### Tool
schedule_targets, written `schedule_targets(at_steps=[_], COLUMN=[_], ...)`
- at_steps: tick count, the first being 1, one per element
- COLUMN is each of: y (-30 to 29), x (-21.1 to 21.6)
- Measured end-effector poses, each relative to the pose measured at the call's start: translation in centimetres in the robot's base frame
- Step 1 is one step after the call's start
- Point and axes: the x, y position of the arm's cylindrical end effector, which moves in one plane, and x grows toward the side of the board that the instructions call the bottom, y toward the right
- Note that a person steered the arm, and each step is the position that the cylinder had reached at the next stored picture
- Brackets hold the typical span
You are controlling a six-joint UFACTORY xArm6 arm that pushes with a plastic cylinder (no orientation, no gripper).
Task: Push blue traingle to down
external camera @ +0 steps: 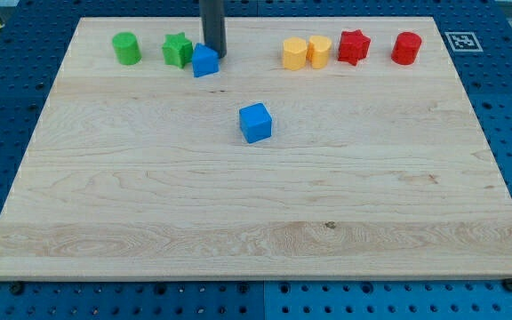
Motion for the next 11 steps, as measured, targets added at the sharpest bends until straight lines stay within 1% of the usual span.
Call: schedule_targets(at_steps=[1, 2, 3, 4, 5, 6, 8, 10, 11], y=[-2.4, -3.5, -4.1, -4.4, -8.2, -10.7, -9.7, -9.8, -8.7], x=[3.4, 7.0, 7.4, 4.9, 4.9, 7.3, 7.7, 6.4, 6.4])
